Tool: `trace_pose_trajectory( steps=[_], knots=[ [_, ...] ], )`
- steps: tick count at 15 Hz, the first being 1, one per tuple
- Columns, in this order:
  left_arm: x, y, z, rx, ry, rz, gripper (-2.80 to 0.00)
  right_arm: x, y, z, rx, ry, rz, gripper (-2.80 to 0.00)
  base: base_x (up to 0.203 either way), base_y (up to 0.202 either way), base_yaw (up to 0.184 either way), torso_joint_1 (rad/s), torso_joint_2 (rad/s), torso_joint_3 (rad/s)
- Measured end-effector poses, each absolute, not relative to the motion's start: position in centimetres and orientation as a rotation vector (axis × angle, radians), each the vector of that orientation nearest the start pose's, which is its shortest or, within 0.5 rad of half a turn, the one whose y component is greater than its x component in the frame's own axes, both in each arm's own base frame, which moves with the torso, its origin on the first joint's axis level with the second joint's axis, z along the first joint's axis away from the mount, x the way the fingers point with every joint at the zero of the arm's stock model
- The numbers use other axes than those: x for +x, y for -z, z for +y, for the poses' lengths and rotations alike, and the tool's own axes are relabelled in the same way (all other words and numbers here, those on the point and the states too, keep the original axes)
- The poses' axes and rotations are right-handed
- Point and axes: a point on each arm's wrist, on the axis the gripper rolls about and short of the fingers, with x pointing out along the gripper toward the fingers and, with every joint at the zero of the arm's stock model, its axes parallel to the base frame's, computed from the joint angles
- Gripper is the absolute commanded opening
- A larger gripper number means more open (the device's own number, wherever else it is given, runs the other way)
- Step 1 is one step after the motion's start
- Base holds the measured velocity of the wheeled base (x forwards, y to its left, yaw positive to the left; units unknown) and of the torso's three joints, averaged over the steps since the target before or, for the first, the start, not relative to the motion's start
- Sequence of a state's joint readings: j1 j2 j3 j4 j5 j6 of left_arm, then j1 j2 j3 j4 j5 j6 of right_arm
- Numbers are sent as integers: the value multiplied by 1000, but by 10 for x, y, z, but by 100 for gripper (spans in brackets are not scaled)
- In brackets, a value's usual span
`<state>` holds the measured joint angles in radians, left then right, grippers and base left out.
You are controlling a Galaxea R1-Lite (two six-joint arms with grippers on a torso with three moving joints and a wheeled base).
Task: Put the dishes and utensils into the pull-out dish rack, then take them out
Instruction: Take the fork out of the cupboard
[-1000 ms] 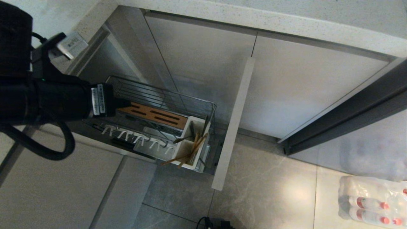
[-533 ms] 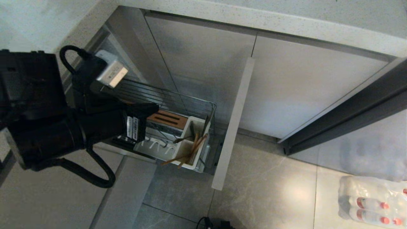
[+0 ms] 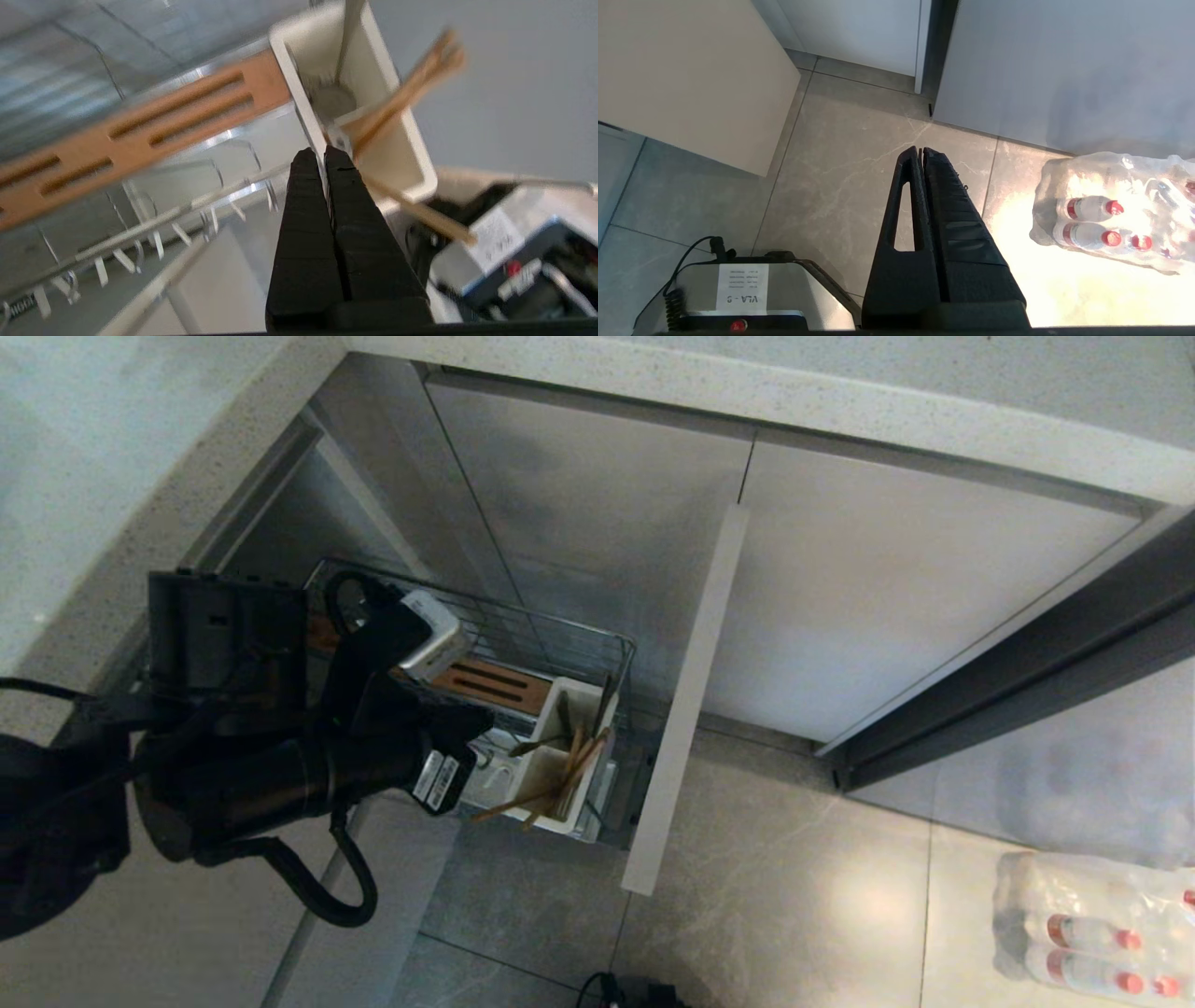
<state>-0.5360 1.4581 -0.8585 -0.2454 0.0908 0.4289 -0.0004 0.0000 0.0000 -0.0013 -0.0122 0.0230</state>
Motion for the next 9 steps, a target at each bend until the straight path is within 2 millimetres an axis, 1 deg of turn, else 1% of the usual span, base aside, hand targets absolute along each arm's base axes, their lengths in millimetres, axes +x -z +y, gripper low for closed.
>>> trace_pose_trajectory(
  steps=[5,8,9],
  knots=[
    [205,-229,-123,540,530,266,-280,-23,-76,0,23,12,-1,-280,0,0,0,0,0,0],
    [203,-227,-125,544,544,280,-280,-23,-76,0,23,12,-1,-280,0,0,0,0,0,0],
    [205,-225,-126,548,549,289,0,-23,-76,0,23,12,-1,-280,0,0,0,0,0,0]
  ],
)
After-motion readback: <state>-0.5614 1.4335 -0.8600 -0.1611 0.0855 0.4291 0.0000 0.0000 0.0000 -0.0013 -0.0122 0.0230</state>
